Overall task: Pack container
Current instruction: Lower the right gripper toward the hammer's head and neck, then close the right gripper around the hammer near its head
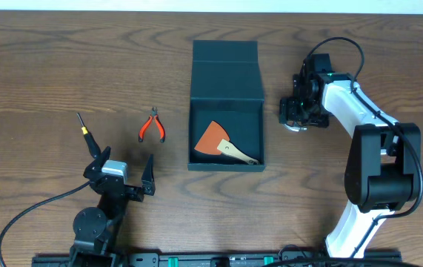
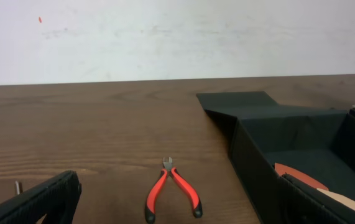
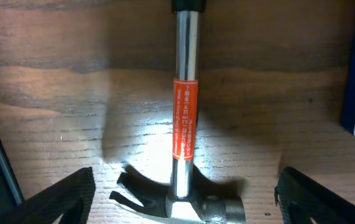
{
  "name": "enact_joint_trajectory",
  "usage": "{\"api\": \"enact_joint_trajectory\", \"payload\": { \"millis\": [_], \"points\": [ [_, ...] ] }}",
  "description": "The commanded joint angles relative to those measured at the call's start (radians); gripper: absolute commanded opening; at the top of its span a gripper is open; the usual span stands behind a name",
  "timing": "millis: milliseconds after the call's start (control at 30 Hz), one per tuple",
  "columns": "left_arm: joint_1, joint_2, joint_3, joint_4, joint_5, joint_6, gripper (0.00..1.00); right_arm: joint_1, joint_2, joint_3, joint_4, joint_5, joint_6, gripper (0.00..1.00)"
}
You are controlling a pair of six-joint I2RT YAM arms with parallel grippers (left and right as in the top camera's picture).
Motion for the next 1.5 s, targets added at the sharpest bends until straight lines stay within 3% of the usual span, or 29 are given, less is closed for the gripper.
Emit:
{"api": "enact_joint_trajectory", "payload": {
  "millis": [0,100,667,1200,1467],
  "points": [
    [-0.006,-0.006,-0.016,-0.036,0.022,-0.005,0.99,-0.006,0.016,-0.008,-0.003,-0.023,0.010,0.85],
    [-0.006,-0.006,-0.016,-0.036,0.022,-0.005,0.99,-0.006,0.016,-0.008,-0.003,-0.045,0.011,0.90],
    [-0.006,-0.006,-0.016,-0.036,0.022,-0.005,0.98,-0.006,0.016,-0.008,-0.029,-0.048,0.010,0.88],
    [-0.006,-0.006,-0.016,-0.036,0.022,-0.005,0.98,-0.006,0.016,-0.008,-0.047,-0.048,0.010,0.75],
    [-0.006,-0.006,-0.016,-0.036,0.022,-0.005,0.99,-0.007,0.017,-0.008,-0.047,-0.026,0.007,0.83]
  ]
}}
